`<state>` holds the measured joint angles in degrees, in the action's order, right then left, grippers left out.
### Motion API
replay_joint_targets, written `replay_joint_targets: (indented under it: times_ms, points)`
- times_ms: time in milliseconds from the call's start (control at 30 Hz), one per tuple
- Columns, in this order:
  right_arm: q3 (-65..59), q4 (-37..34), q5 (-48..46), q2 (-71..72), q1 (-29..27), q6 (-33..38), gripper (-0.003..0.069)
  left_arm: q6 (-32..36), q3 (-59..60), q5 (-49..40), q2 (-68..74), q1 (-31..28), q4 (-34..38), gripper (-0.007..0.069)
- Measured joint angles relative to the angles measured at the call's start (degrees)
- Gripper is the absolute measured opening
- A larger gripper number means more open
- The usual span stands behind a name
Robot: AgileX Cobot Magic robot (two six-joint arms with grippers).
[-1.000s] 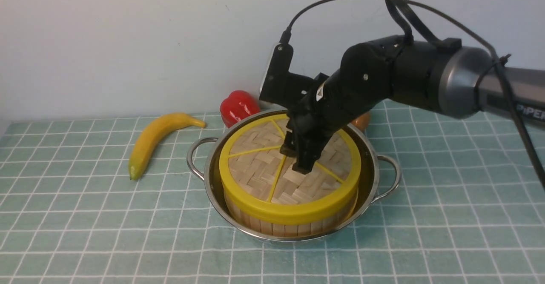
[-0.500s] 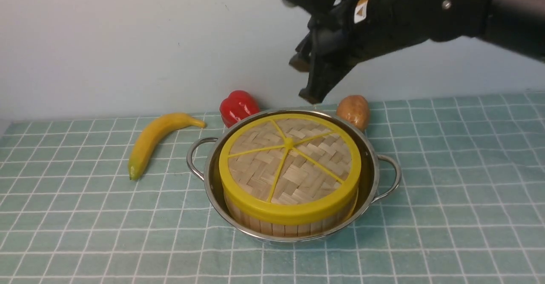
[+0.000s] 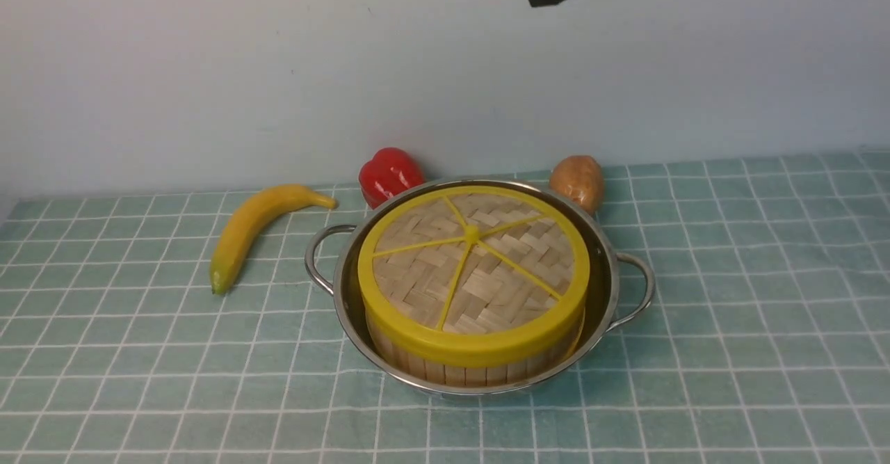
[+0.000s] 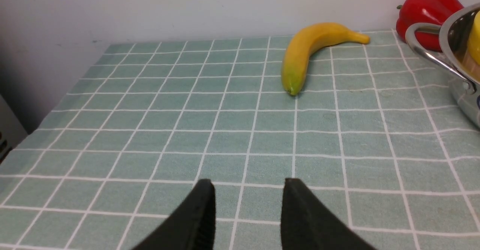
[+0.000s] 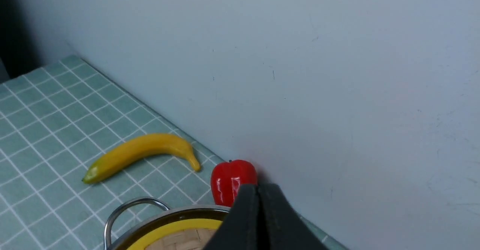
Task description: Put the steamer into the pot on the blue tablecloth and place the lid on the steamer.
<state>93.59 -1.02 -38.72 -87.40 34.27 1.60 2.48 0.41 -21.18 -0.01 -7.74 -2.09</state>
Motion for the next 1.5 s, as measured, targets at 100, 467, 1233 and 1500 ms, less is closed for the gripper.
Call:
replay_joint_targets:
  times_ms: [100,467,1233,1500]
  points:
    - [0.00,-0.14,0.00,0.00,0.00,-0.96,-0.0004,0.00,0.00,0.00,0.00,0.00,0.00,0.0243]
    - [-11.21,2.33,-2.40,4.67,0.00,-3.07,0.0029,0.00,0.00,0.00,0.00,0.00,0.00,0.0243]
    - [-88.97,8.49,34.58,80.49,-32.25,-14.89,0.0139,0.02,0.00,0.00,0.00,0.00,0.00,0.0243]
    - [-93.98,7.99,28.08,85.27,-32.75,-14.93,0.0165,0.02,0.00,0.04,0.00,0.00,0.00,0.0243]
